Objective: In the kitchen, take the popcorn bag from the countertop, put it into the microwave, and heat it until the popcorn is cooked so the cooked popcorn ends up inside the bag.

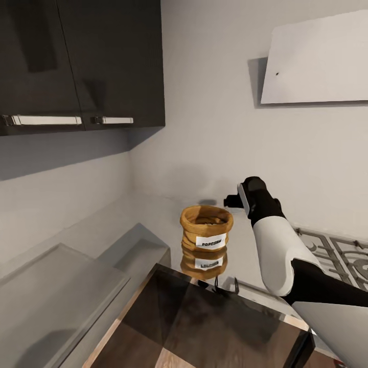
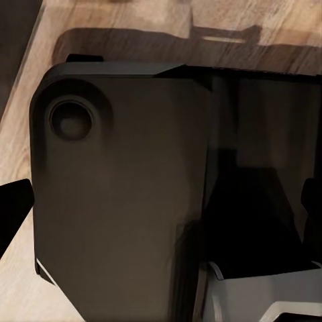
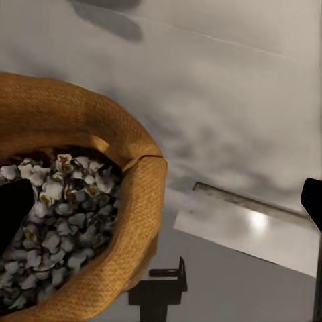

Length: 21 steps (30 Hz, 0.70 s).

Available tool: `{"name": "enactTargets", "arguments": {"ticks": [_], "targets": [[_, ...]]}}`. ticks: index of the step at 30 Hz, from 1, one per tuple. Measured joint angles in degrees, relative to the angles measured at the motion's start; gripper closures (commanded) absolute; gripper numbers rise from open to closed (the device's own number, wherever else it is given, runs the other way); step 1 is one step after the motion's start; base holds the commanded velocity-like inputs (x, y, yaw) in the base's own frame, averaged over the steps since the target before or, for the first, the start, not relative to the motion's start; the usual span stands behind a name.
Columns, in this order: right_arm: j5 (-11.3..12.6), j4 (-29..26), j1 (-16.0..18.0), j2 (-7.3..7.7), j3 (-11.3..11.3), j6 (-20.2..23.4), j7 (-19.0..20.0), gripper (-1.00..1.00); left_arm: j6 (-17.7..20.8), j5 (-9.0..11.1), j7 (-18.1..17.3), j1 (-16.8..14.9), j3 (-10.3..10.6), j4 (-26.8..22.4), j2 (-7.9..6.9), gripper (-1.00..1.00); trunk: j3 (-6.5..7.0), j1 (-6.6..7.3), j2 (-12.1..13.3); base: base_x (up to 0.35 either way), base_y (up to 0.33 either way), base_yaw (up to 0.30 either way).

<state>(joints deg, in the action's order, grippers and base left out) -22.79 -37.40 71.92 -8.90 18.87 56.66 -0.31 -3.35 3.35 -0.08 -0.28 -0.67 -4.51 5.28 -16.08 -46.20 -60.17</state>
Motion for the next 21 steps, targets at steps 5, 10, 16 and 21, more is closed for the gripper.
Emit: {"name": "enactTargets", "arguments": {"ticks": [5, 10, 16, 21], "targets": [[0.1, 0.3, 0.0, 0.05, 0.0, -1.6, 0.2, -1.0, 0.0, 0.0, 0.0, 0.0, 0.0, 0.0, 0.02, -1.0, 0.0, 0.0, 0.0, 0.0, -0.147, 0.0], [-0.3, 0.5, -0.1, 0.0, 0.0, -3.2, -0.3, -1.0, 0.0, 0.0, 0.0, 0.0, 0.0, 0.0, 0.06, -1.0, 0.0, 0.0, 0.0, 0.0, -0.264, 0.0], [-0.2, 0.6, -0.1, -0.06, 0.0, -5.2, -0.4, -1.0, 0.0, 0.0, 0.0, 0.0, 0.0, 0.0, -0.02, -1.0, 0.0, 0.0, 0.0, 0.0, -0.049, 0.196], [-0.2, 0.7, -0.1, -1.03, 0.0, -5.2, -0.5, -1.0, 0.0, 0.0, 0.0, 0.0, 0.0, 0.0, -0.02, -1.0, 0.0, 0.0, 0.0, 0.0, -0.001, 0.273]]}}
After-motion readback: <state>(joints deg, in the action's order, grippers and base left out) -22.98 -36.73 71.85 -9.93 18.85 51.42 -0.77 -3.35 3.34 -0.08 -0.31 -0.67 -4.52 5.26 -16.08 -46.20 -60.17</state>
